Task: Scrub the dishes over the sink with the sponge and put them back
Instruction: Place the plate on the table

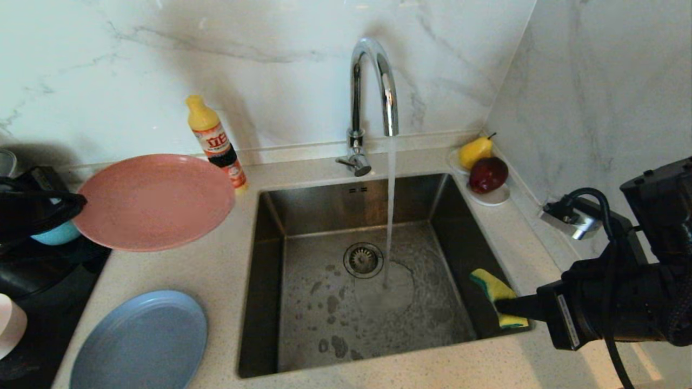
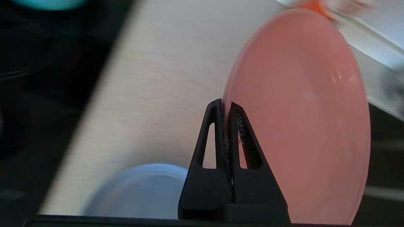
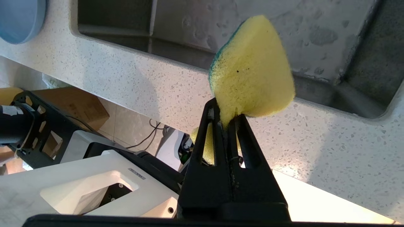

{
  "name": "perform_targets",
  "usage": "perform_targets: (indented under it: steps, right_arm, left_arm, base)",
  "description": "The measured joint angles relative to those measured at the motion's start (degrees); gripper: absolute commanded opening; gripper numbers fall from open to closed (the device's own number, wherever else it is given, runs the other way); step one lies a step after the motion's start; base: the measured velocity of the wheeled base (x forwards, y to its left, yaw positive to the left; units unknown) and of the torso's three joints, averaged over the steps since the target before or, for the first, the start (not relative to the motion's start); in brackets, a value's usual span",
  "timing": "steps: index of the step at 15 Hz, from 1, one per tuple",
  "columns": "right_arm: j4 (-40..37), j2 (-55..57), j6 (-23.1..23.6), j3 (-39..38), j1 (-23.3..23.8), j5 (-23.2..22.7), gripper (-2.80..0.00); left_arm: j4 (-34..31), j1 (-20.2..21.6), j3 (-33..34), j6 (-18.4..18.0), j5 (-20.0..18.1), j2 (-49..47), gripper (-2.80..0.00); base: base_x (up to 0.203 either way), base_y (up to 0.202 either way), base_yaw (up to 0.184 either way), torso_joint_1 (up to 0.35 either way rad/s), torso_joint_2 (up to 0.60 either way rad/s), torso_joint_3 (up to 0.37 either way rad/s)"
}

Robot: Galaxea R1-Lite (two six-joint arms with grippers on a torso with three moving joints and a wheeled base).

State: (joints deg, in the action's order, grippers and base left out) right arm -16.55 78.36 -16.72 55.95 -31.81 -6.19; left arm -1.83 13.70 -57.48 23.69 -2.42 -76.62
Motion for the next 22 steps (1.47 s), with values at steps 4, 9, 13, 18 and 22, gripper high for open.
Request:
perform_targets:
  steps: [4, 9, 13, 18, 22]
  right_arm:
    - [0.05, 0.35, 0.04, 0.33, 0.00, -0.01, -2.80]
    - [2.17, 1.51, 0.05, 0.31, -0.16, -0.22, -2.80]
    - [2.38, 1.41, -0.17, -0.73, -0.49, -0.40, -2.80]
    - [2.39, 1.01, -0.17, -0.96, -0.60, -0.48, -2.80]
    - [2.39, 0.91, 0.24, -1.68, -0.61, -0.53, -2.80]
  left_arm:
    - [0.41, 7.44, 0.80, 0.60, -0.15, -1.83, -2.80]
    - [7.29, 11.22, 1.33, 0.84, -0.16, -8.68, -2.80]
    - [14.47, 11.46, 0.71, 1.66, -0.22, -18.76, -2.80]
    - [16.30, 11.41, -4.54, 2.24, -0.63, -27.17, -2.80]
    - [16.15, 11.31, -9.19, 2.17, -2.94, -31.14, -2.80]
  base:
    - [0.000, 0.000, 0.000, 0.000, 0.00, 0.000]
    - [0.000, 0.000, 0.000, 0.000, 0.00, 0.000]
    - [0.000, 0.000, 0.000, 0.000, 0.00, 0.000]
    - [0.000, 0.000, 0.000, 0.000, 0.00, 0.000]
    - [0.000, 0.000, 0.000, 0.000, 0.00, 0.000]
